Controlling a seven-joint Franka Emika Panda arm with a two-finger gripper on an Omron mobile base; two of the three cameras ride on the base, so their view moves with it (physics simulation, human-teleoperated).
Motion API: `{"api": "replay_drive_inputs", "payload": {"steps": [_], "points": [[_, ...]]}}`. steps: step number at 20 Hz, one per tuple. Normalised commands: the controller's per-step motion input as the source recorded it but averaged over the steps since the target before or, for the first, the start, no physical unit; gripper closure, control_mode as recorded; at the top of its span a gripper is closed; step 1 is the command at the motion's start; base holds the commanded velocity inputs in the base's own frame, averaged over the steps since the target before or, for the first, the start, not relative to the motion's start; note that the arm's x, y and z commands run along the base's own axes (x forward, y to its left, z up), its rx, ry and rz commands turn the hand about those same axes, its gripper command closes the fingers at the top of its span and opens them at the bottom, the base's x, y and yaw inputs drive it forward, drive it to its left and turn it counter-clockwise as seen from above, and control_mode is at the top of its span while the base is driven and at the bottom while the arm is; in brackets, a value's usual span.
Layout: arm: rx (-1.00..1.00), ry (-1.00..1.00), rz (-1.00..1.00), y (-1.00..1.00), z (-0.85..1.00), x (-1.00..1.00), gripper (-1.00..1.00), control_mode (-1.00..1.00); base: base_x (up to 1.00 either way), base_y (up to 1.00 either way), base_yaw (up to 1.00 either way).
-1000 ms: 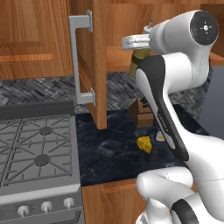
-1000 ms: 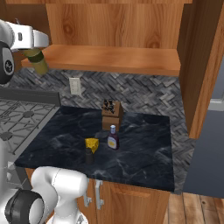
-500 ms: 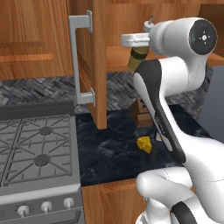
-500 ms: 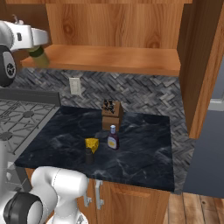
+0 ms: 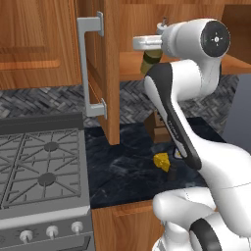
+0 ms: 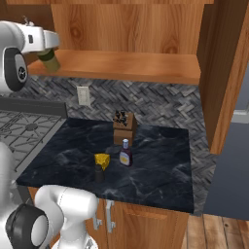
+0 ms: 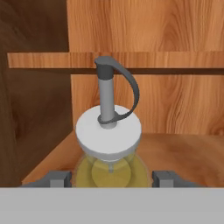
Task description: There are various items on the counter. Only move the condiments/shakers into the cabinet.
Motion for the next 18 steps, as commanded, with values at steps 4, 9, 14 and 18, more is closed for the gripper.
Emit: {"api": "replay_drive_inputs", "payload": {"steps": [4, 9, 14, 18], "points": [[0.00, 0.00, 0.00, 0.00, 0.00, 0.36, 1.00, -1.00, 0.00, 0.00, 0.00], [0.00, 0.00, 0.00, 0.00, 0.00, 0.56, 1.00, -1.00, 0.00, 0.00, 0.00], [0.00, 0.00, 0.00, -0.08, 0.00, 0.64, 1.00, -1.00, 0.00, 0.00, 0.00], [0.00, 0.00, 0.00, -0.08, -0.12, 0.60, 1.00, -1.00, 0.00, 0.00, 0.00]]}}
